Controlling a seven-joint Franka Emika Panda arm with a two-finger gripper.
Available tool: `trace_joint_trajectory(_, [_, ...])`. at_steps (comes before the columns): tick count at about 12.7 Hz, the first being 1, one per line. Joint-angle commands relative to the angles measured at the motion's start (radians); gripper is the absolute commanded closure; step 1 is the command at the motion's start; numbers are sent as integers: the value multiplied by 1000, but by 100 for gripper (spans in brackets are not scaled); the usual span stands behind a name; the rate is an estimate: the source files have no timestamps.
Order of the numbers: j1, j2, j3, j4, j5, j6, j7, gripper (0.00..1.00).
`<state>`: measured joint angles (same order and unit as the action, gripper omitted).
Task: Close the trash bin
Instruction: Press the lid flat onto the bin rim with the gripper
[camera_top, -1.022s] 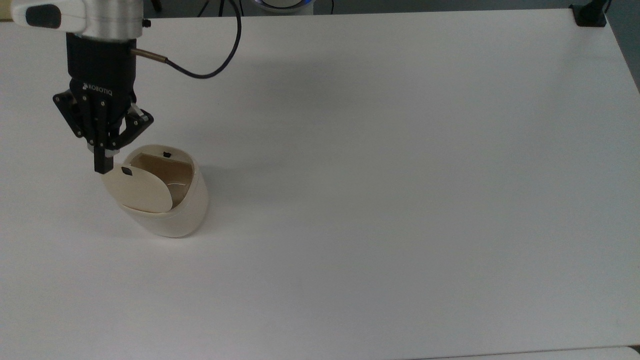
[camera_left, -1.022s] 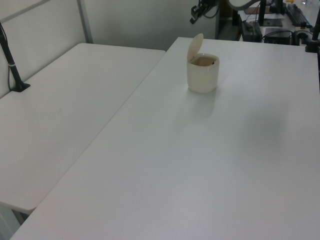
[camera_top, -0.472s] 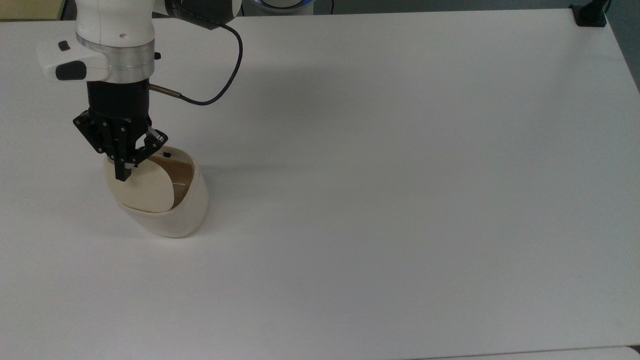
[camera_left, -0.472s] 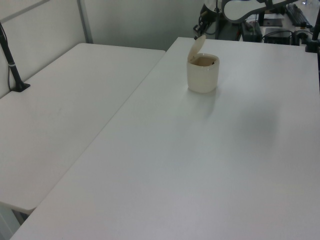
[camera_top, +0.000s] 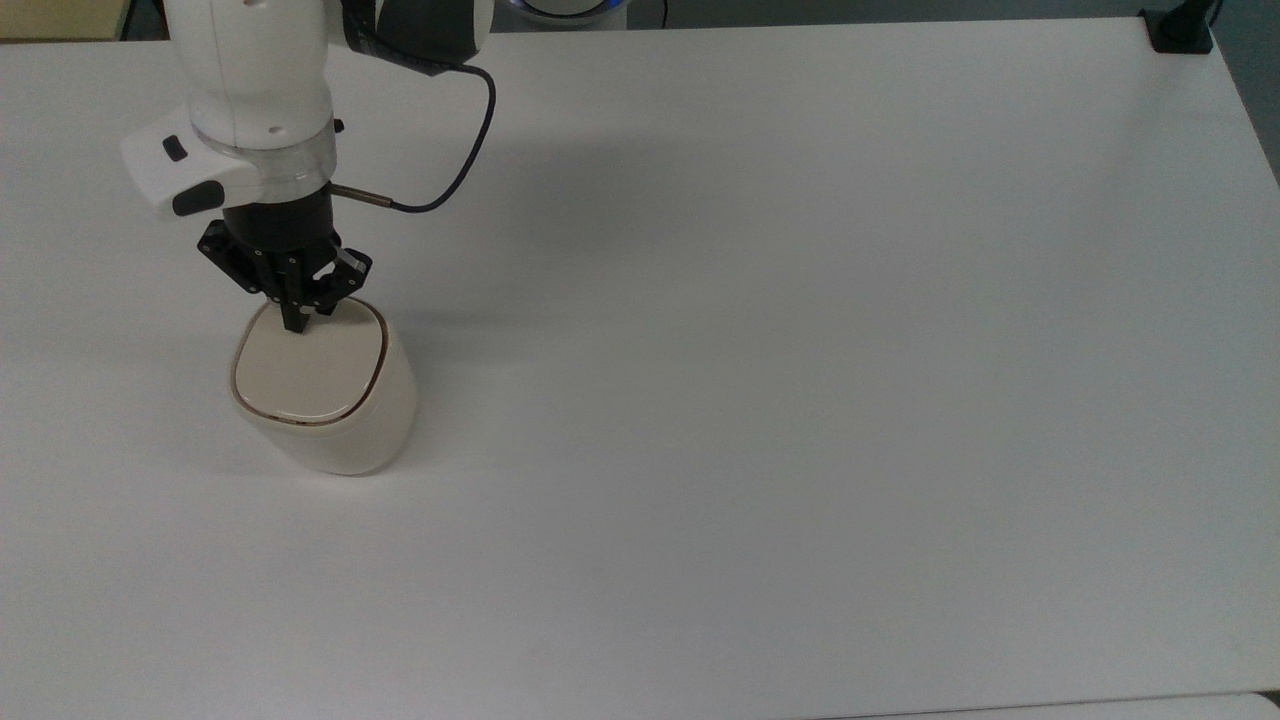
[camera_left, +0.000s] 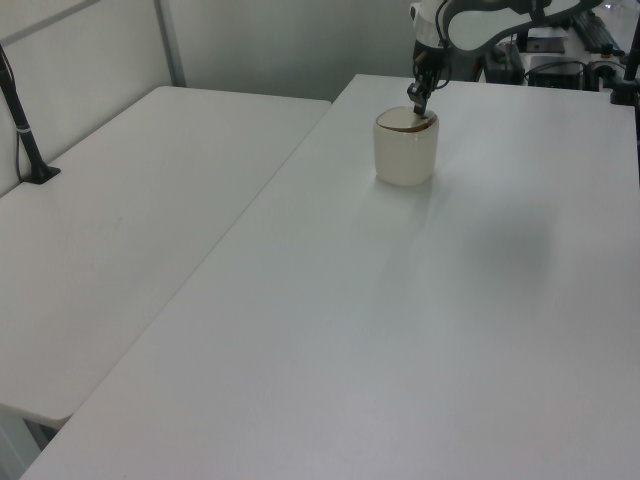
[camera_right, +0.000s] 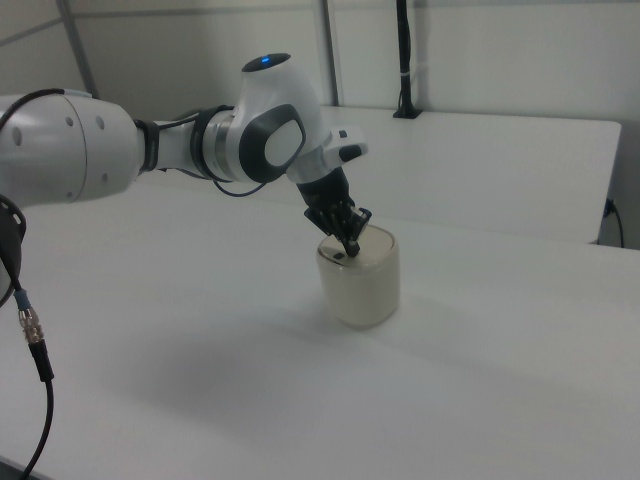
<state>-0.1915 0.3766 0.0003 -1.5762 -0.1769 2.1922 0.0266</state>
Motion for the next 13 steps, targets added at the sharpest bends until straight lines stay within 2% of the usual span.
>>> trace_joint_trajectory(1, [6, 2, -2, -28, -3, -8, -14, 100])
trace_joint_trajectory(5, [6, 13, 6, -25, 2, -11, -13, 100])
trace_joint_trajectory(7, [9, 54, 7, -24, 2, -3, -8, 100])
trace_joint_trajectory(9, [9, 41, 9, -4, 8, -6, -1, 100])
trace_joint_trajectory(11, [12, -24, 10, 47, 101, -57, -5, 100])
trace_joint_trajectory(13, [38, -86, 12, 47, 134, -103, -8, 100])
